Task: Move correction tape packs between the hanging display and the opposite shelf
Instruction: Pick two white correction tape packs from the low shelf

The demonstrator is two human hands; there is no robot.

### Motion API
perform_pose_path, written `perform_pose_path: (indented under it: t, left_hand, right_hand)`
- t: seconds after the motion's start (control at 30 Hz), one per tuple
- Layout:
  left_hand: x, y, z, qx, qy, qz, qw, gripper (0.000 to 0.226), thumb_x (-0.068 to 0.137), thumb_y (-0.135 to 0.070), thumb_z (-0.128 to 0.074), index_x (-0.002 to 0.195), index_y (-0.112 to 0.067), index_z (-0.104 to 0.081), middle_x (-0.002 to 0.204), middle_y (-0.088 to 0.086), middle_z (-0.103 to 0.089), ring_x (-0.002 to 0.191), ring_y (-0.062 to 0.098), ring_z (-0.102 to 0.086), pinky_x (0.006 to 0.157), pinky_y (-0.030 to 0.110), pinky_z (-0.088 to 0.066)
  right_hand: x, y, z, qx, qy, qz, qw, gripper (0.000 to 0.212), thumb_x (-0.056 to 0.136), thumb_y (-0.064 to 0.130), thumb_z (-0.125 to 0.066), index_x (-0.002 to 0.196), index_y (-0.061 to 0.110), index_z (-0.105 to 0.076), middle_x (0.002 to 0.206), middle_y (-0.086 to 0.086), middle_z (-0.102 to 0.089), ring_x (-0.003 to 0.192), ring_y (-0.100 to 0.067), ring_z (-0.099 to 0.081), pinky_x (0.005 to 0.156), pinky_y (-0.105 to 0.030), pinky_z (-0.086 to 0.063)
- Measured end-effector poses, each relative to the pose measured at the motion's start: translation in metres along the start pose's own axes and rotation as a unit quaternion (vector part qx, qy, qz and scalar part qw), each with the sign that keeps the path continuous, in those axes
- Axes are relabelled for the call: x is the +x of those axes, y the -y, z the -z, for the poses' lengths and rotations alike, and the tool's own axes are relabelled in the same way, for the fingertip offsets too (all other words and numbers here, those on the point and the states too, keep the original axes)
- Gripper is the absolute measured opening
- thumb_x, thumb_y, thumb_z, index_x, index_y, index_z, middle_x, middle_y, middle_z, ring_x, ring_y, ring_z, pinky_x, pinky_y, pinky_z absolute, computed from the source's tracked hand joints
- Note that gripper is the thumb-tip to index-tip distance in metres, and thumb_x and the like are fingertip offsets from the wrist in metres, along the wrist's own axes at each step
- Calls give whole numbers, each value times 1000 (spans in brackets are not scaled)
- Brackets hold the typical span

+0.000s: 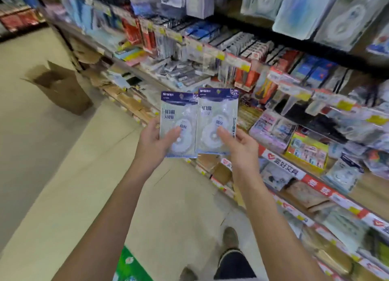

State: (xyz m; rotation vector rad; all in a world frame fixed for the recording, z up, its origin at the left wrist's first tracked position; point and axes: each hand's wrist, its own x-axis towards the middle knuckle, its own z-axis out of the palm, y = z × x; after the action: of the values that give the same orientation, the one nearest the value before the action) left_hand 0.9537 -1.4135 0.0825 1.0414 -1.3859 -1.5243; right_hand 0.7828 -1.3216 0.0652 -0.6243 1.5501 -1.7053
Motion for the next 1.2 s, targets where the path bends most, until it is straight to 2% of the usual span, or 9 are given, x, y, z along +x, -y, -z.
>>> perform_pose_path:
  t: [0.2,0.33,0.47,0.63,0.7,0.77,0.87,1.03,1.2]
  left_hand:
    - [59,-27,12,-12,14,-50,999,22,92,-5,-68,111,-10,-57,97,3,-76,81,10,-73,66,22,-55]
    - [108,-44,10,2,26,-86,996,22,91,-10,-69,108,-20,-58,99,-1,-76,88,13,-73,70,23,-56]
    - [168,-71,6,39,58,-119,990,23,89,-17,-70,108,-19,-56,97,-8,-76,91,12,-73,72,26,-57]
    - [248,-87,-18,75,98,-128,984,28,92,-13,-70,115,-12,-56,110,9,-74,99,24,-72,81,38,-59]
    - [277,-92,-33,82,111,-137,981,24,91,-11,-71,109,-12,-56,104,8,-75,94,21,-73,75,31,-57]
    - [301,-95,-47,87,129,-143,977,22,89,-14,-72,104,-16,-56,95,1,-77,87,16,-73,69,24,-55]
    - [328,-97,-61,95,152,-149,972,23,85,-24,-72,99,-19,-55,89,1,-77,81,17,-73,66,27,-56]
    - [362,-97,-80,83,199,-134,967,20,90,-18,-71,104,-17,-56,87,4,-76,69,7,-70,59,18,-50]
    - [389,-94,-101,73,253,-110,958,31,84,-22,-72,108,-12,-56,100,11,-76,87,25,-75,70,37,-60]
  right_hand:
    - [39,36,-35,29,15,39,999,23,93,27,-72,106,8,-74,100,-10,-77,89,-32,-74,65,-32,-57]
    - [79,52,-52,47,3,77,996,19,93,26,-71,105,12,-74,101,-9,-77,95,-31,-74,83,-43,-59]
    - [128,65,-63,62,-12,111,992,17,93,29,-69,104,16,-74,102,-13,-76,95,-22,-73,79,-34,-60]
    - [197,84,-72,69,-59,142,986,10,94,16,-68,93,26,-70,83,18,-76,78,6,-70,68,-8,-51]
    - [224,90,-71,77,-93,150,981,4,92,21,-70,96,22,-72,89,8,-78,87,-7,-73,82,-26,-58]
    - [248,93,-71,91,-130,170,973,34,89,40,-74,105,10,-73,101,-14,-76,96,-26,-72,90,-43,-55]
    - [271,101,-70,118,-183,176,960,69,75,62,-76,115,5,-70,107,-9,-75,102,-24,-69,96,-43,-51]
    - [291,107,-58,85,-228,215,946,20,90,33,-67,86,13,-69,72,11,-69,67,-2,-60,65,-14,-47]
    - [292,111,-57,49,-278,220,934,8,93,23,-66,89,20,-71,80,11,-76,72,0,-68,66,-12,-49]
